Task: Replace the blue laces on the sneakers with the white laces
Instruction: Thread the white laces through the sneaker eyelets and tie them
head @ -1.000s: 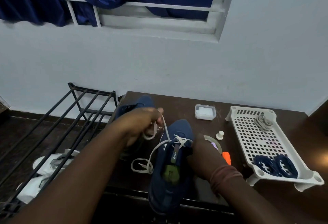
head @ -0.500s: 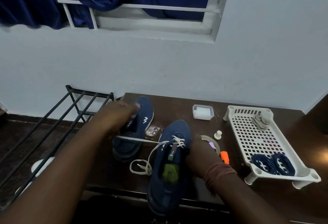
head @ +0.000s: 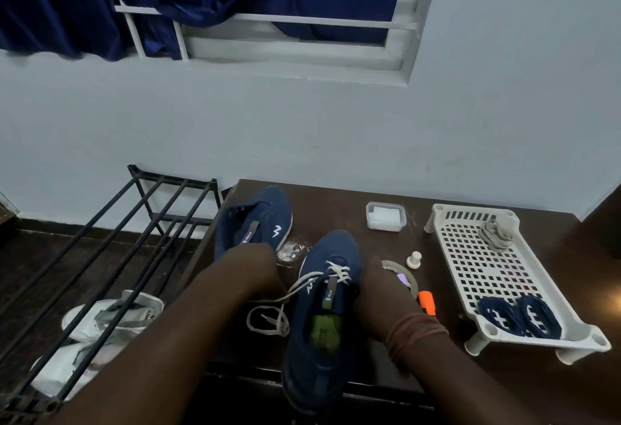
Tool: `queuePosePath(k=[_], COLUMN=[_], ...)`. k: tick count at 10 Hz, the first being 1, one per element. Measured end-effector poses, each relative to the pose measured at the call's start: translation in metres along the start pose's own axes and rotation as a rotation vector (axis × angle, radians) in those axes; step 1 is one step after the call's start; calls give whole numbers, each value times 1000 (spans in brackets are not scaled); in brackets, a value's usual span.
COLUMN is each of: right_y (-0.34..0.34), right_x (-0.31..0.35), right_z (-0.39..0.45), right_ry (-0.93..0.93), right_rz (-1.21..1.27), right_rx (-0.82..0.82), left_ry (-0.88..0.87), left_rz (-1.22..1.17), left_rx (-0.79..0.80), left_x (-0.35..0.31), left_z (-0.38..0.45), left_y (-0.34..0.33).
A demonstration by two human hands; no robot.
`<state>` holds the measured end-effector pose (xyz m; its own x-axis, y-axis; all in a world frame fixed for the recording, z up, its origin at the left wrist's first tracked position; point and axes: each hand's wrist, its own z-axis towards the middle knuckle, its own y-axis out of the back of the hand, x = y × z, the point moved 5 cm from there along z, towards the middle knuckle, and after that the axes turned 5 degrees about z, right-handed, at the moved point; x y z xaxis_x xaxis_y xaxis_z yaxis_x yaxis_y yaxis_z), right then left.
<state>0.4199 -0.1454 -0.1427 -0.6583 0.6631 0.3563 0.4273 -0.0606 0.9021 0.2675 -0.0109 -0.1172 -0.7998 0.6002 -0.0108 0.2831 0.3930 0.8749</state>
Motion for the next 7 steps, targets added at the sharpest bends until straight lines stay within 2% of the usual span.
queuePosePath(k=[1,2,3,4,5,6,7], right_y=[10,11,16,26,32,32,28], right_x=[13,15,15,19,24,33,51], right_z=[-15,-12,-11,-12,-14,-16,-24], right_ry=[75,140,161,192,260,306,329], right_rz=[-165,-193,44,193,312,646,981], right_rx=[59,28,-17,-122,-217,-100,213], left_ry=[-100,-122,-112,-56,-73,-171,-378], left_rz=[19,16,-11,-203,-554,-1364,-1847], left_rx=[-64,-144,-159,-227,-345,-87,213], left_x=[-18,-28,-33,-29,-17,-14,-33], left_z=[10,18,18,11,-5,-14,-22], left_y=[-13,-16,-11,12,40,43,44])
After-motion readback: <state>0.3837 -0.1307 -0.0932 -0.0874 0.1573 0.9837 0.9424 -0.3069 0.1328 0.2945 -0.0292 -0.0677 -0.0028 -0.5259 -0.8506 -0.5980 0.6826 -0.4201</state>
